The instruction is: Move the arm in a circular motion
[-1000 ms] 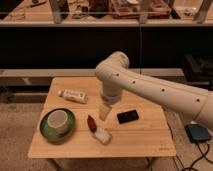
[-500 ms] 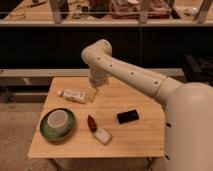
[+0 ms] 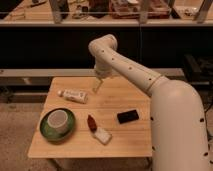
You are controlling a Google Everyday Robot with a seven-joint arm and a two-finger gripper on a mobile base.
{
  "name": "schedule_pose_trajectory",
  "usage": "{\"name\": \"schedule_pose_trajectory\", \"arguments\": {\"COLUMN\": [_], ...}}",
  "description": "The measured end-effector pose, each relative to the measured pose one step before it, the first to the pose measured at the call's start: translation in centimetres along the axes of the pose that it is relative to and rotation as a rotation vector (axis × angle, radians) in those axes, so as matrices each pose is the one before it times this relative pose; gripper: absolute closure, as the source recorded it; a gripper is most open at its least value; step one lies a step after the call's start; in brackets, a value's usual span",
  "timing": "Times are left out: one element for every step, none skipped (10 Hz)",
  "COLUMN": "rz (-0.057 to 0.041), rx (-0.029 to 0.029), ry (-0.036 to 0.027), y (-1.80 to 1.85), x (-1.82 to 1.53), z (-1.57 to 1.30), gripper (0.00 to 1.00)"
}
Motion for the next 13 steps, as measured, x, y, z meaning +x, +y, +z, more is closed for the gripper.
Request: {"name": "schedule_pose_trajectory", "arguments": {"rz": [0.02709,0.03048,0.01783,0.01808,0.02507,0.02145,0.02286,0.02280,0.02250,0.02062,0.02236,0.02201,0.02495], "rx": [-0.00179,-0.00167,-0.00202,-0.00193,-0.00230,-0.00141,-0.00095,-0.00085,-0.00157,-0.00179,-0.00173,-0.00095,-0.00160], "ry": [-0.00556,-0.00689,-0.00358,-0.00283,-0.00405,-0.00359,-0.00323,-0.00390,-0.00299,-0.00284,-0.00218,-0.00223,-0.00206], "y": [0.704,0.797,0.466,0.486,0.688,0.591,0.613,0.609,0.587,0.551,0.557,0.485,0.534], "x": [-0.817,-1.022,-0.641,-0.641,-0.938,-0.829,-0.933,-0.984,-1.004,-0.984,-1.082,-1.032,-1.156], "z": [0.106,0.118,-0.038,-0.005,-0.045,-0.047,-0.080,-0.051,-0.103,-0.073,-0.126,-0.065,-0.096], "gripper": [0.20,0.20,0.20,0.20,0.20,0.20,0.20,0.20,0.20,0.20,0.20,0.20,0.20]}}
